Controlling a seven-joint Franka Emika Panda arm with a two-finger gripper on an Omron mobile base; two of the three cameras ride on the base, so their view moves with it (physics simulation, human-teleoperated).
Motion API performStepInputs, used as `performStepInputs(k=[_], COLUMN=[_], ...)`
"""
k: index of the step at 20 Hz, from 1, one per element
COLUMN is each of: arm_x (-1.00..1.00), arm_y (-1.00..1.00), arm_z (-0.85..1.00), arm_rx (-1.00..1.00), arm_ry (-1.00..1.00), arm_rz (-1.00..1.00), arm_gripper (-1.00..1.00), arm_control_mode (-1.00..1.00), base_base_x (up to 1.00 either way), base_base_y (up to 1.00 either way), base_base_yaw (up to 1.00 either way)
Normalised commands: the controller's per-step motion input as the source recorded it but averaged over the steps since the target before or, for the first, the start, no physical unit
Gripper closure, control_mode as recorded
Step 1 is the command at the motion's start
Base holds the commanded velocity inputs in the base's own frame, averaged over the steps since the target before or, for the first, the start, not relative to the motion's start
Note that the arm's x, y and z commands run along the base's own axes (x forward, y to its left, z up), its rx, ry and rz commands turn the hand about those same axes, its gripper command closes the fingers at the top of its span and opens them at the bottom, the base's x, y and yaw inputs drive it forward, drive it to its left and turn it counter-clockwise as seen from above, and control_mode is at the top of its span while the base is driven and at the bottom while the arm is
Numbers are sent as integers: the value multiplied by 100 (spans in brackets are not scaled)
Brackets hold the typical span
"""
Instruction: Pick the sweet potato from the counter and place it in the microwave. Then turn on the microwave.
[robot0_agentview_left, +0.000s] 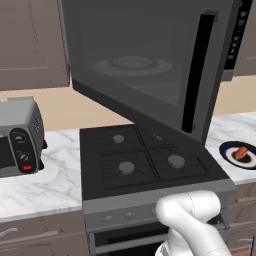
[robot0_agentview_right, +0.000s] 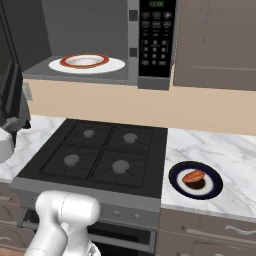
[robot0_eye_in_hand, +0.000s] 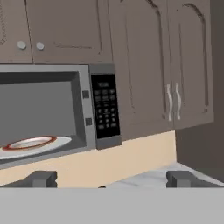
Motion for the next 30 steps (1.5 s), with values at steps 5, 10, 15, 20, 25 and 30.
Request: performStepInputs(k=[5, 10, 15, 20, 25, 30], arm_x=[93, 93, 71, 83, 57, 8], arm_y=[-15, 3, 22, 37, 43, 41], arm_z=[-17, -36, -50, -28, -15, -1], arm_rx=[35, 31, 28, 29, 28, 18], arm_ry=[16, 21, 16, 7, 4, 0], arm_rz=[48, 51, 48, 35, 22, 14], arm_gripper=[-100, -100, -100, -100, -100, -100], arm_control_mode=[-100, -100, -100, -100, -100, -100], base_base_x=[0, 0, 0, 0, 0, 0], base_base_y=[0, 0, 0, 0, 0, 0], base_base_yaw=[0, 0, 0, 0, 0, 0])
